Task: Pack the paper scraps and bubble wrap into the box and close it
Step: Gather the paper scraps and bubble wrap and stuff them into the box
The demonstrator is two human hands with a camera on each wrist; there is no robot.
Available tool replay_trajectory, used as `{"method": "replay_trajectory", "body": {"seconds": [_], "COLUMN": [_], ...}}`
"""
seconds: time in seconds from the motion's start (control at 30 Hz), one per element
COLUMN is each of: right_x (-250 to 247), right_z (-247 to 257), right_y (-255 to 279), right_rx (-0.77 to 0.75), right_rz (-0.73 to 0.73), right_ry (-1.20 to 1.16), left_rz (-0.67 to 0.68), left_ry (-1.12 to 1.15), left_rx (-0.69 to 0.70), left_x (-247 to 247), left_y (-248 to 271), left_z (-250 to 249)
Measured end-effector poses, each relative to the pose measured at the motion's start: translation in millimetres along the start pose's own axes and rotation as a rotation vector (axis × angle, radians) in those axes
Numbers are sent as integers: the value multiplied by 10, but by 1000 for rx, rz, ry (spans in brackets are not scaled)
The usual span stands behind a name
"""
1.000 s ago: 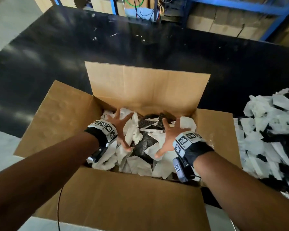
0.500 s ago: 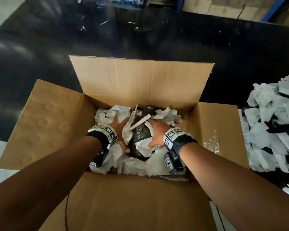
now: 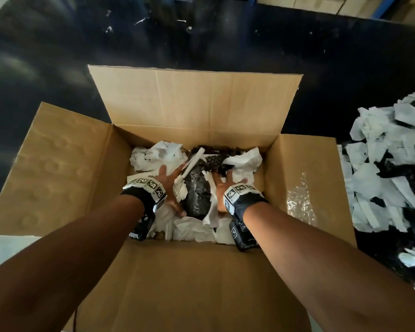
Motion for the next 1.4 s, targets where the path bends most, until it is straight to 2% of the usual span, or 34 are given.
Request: {"method": "replay_trajectory", "body": {"seconds": [0.13,0.3,0.47,0.57,0.7,0.8,0.93,1.07,1.13,1.2,1.4], "right_x": [-81,-240,-292,-132,102,131,-87,-310,-334,-291,-125], "right_z": [23,-23,-187,-432,-671,-685,-478,-89,64,107,-101], "right_y": [82,410,883,1049,1105,1055,1075,982,731,433,-103], "right_rx": [-18,-17,24,88,143,145,21,-154,-213,-199,-12], "right_rz": [-33,-170,-301,-309,-230,-289,-449,-484,-463,-384,-199], "right_ry": [-76,-112,-128,-165,-190,-133,-43,13,-45,-111,-63], "left_rz": [-58,-147,-205,-215,-178,-189,-187,-209,-247,-259,-137], "left_ry": [-32,33,-24,8,13,-26,-38,-27,-58,-115,-182], "left_rx": [-34,-6,27,74,65,60,58,118,124,93,-21], "left_x": [16,-63,-42,41,63,61,23,-10,-72,-143,-208], "left_y": [96,206,228,136,165,184,184,116,156,229,207], "left_z": [13,-234,-561,-665,-800,-842,-807,-699,-639,-571,-246]}}
Point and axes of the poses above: each hand's wrist, its own y-axis away from the middle knuckle, its own x-axis out of the palm, z = x × y, the point moved 4 cm from there along -y, towards the middle knuckle, and after that the axes turned 1 degree about z, right-handed, at the moved point
